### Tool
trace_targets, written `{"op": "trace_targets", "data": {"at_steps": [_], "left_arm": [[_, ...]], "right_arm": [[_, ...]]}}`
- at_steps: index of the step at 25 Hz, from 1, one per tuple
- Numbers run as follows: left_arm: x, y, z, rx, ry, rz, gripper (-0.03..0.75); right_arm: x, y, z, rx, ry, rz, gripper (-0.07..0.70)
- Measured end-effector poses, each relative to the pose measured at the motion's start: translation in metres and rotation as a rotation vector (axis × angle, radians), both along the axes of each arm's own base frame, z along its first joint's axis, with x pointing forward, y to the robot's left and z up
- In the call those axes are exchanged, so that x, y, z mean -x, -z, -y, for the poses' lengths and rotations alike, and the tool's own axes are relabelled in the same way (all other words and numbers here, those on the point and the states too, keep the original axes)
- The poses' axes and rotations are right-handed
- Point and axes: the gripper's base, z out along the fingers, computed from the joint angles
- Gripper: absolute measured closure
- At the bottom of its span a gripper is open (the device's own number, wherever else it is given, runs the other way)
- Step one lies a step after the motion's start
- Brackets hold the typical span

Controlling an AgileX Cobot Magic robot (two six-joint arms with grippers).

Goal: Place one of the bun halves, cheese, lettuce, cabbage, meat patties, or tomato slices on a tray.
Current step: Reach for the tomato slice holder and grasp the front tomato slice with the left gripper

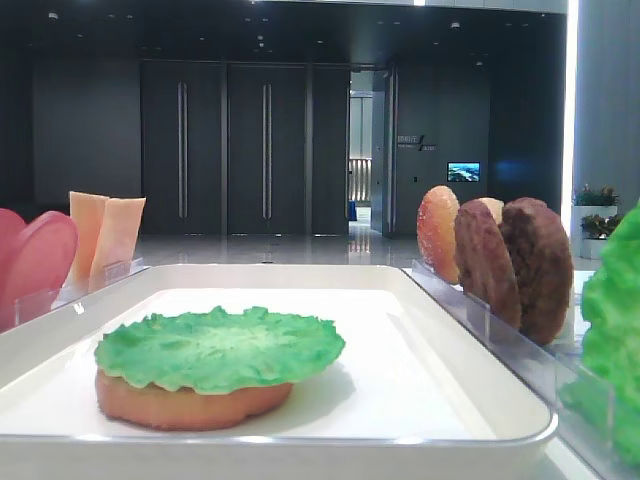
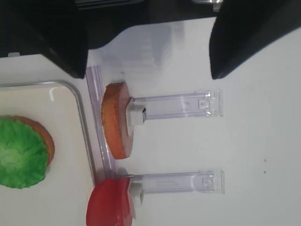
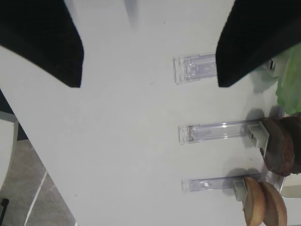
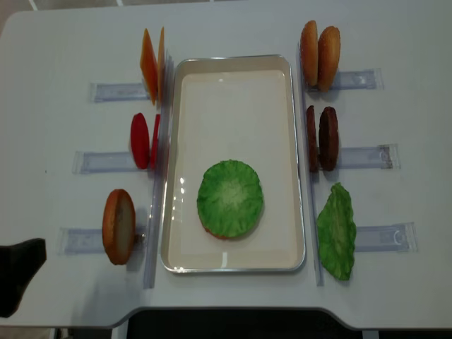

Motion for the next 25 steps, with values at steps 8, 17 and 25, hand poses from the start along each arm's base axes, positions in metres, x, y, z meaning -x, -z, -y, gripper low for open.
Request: {"op": "trace_targets", "data": {"at_steps": [8,17,25], "left_arm": [[-0.05,-0.007,0.001,-0.008,-0.006,-0.199,0.112],[-0.112,-0.022,0.003,-0.011,-0.007,-0.301,0.115],[-0.166,-0.026,0.003,-0.028,-0.01,-0.355,0.115]], "right_arm": [[0.0,0.0,0.0,0.0,0.0,0.0,0.082],[0.0,0.0,0.0,0.0,0.0,0.0,0.082],[0.0,0.0,0.0,0.0,0.0,0.0,0.082]]}}
